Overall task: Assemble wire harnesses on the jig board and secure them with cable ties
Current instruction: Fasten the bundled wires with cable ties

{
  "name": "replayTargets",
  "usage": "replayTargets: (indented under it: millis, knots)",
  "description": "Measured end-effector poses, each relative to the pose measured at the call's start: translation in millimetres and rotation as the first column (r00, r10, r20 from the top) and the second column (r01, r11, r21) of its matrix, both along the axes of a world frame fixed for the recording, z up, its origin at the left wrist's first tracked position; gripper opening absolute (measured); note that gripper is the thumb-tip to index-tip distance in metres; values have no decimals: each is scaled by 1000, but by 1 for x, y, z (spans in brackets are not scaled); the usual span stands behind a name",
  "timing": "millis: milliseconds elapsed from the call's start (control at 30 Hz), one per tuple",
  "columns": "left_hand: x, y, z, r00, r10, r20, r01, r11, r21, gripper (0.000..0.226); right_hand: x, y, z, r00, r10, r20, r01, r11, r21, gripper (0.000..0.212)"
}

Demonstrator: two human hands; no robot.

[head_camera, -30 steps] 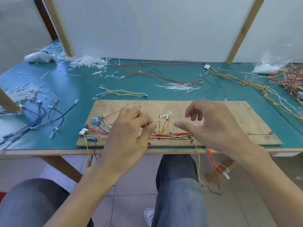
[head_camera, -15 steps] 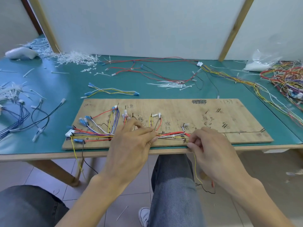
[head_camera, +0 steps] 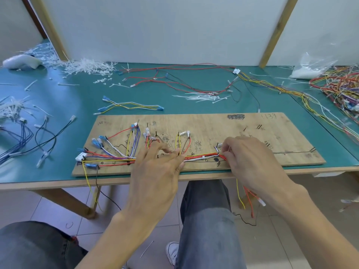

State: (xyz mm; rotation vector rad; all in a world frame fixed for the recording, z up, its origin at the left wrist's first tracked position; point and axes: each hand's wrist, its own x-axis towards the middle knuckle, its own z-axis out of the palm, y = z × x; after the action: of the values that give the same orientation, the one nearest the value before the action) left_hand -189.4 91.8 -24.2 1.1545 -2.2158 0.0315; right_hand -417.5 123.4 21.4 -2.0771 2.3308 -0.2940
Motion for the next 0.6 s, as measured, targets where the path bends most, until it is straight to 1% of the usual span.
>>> replayTargets:
  millis: [133, 233, 333, 400, 467, 533, 600]
  knots:
    - [-2, 2, 3, 999, 31, 24, -31, 1000, -2, 23, 1, 12, -3, 993, 47, -107, -47, 999, 3, 24]
    - [-3, 1, 3, 999, 37, 20, -37, 999, -7, 25, 2, 19, -1, 974, 95, -207, -89, 995, 34, 27]
    - [-3, 1, 1, 1000, 26, 9, -26, 1000, -14, 29, 3, 22, 2, 957, 131, -258, -118, 991, 67, 27]
    - [-2, 1, 1, 1000, 30, -5, -30, 1000, -8, 22, 2, 25, 7, 969, 95, -227, -92, 995, 24, 25]
    - [-2, 2, 1, 999, 44, -16, -44, 999, 9, 17, 3, 26, 12, 989, 54, -134, -65, 995, -78, 21]
    - [-3, 3, 1, 998, 61, -12, -61, 998, 17, 18, 6, 23, 12, 997, 67, -44, -73, 987, -145, 19]
    - [-5, 3, 1, 997, 76, -12, -76, 997, 20, 19, 10, 14, 8, 995, 99, -17, -100, 992, -80, 21]
